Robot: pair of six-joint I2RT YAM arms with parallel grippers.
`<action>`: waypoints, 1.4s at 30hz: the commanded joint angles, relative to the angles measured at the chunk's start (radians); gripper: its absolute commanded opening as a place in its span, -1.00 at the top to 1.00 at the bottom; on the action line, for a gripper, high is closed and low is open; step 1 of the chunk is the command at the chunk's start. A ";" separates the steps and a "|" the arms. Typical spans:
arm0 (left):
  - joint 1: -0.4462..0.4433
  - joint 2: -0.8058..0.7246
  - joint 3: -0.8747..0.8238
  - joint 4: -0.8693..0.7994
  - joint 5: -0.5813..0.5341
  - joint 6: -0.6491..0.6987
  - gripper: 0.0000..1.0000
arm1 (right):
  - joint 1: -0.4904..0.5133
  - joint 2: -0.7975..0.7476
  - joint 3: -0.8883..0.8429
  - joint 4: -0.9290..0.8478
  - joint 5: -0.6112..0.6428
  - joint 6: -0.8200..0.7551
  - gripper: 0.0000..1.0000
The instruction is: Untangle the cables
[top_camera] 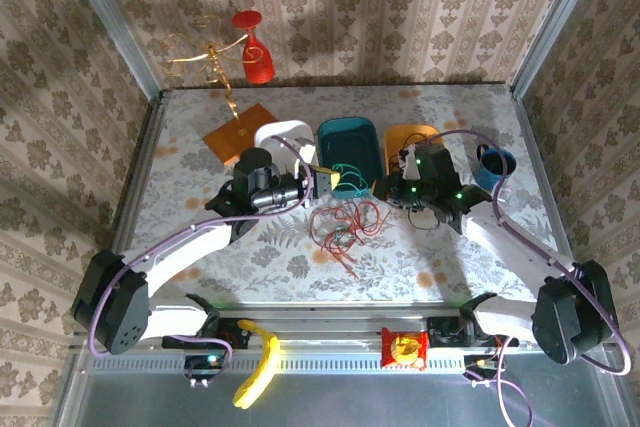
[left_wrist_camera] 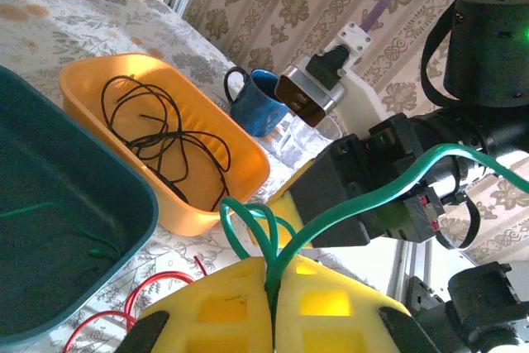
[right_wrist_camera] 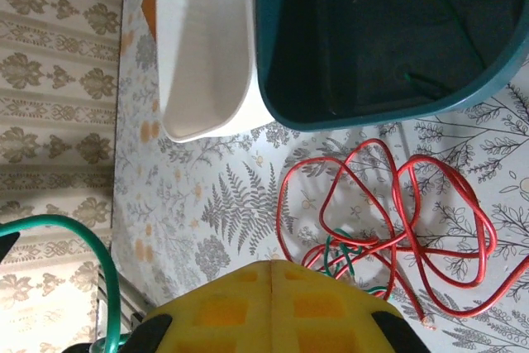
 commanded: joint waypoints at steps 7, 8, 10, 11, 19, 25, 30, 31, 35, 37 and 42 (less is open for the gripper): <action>-0.008 -0.014 0.003 0.026 0.005 -0.011 1.00 | -0.001 -0.090 0.004 0.107 -0.071 0.022 0.37; -0.009 -0.013 0.003 0.024 0.005 -0.009 1.00 | -0.001 -0.095 0.009 0.107 -0.066 0.023 0.37; -0.013 -0.010 0.005 0.023 0.006 -0.006 1.00 | -0.001 -0.095 0.019 0.107 -0.059 0.020 0.36; -0.014 -0.010 0.006 0.025 0.007 -0.006 1.00 | -0.001 -0.088 0.025 0.105 -0.061 0.018 0.36; -0.020 -0.013 0.012 0.009 0.001 0.005 1.00 | 0.000 -0.108 0.030 0.071 0.070 0.016 0.36; -0.021 -0.016 0.014 0.001 -0.001 0.010 1.00 | 0.000 -0.173 0.047 -0.024 0.235 -0.041 0.35; -0.023 0.001 0.025 0.004 0.004 0.012 1.00 | 0.016 -0.101 0.061 0.016 0.055 -0.047 0.35; -0.022 0.005 0.027 0.004 0.005 0.010 1.00 | 0.024 -0.084 0.061 0.027 0.024 -0.045 0.34; -0.028 0.011 0.033 0.007 0.004 0.011 1.00 | 0.049 -0.036 0.064 0.029 -0.019 -0.048 0.34; -0.030 0.011 0.033 0.006 0.002 0.011 1.00 | 0.055 -0.015 0.061 0.023 -0.034 -0.053 0.34; -0.031 0.011 0.037 0.004 0.002 0.013 1.00 | 0.062 0.016 0.035 0.055 -0.063 -0.039 0.37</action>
